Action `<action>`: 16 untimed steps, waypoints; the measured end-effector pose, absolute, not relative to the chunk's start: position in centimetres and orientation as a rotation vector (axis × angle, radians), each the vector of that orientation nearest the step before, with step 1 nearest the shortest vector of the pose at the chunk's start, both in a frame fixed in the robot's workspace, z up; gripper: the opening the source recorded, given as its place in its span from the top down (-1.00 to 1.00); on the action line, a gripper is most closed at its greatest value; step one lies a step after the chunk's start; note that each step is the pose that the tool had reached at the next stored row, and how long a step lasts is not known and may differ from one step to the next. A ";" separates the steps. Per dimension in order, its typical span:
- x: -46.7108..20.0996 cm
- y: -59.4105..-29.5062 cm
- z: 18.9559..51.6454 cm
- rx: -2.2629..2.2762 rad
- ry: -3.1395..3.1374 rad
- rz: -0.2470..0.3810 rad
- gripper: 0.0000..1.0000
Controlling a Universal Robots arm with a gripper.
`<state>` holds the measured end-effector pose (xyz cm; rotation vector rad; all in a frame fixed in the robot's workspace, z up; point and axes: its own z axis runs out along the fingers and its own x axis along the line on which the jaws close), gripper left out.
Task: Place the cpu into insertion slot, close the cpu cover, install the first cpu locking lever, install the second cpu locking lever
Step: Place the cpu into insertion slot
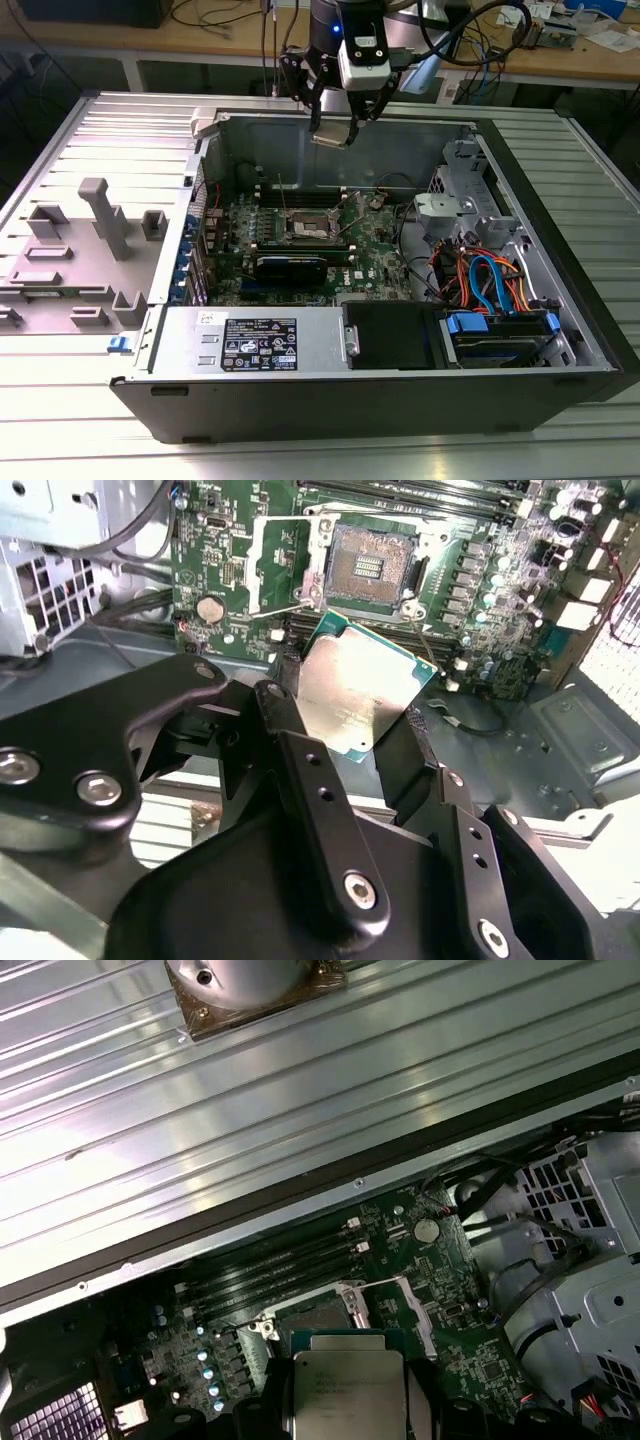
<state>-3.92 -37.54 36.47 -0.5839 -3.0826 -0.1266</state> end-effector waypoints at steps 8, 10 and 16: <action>-3.9 -37.5 36.4 -0.704 -3.061 -0.124 -0.08; -3.9 -37.5 36.4 -0.705 -3.061 -0.124 -0.08; -3.9 -37.5 36.4 -0.705 -3.061 -0.124 -0.08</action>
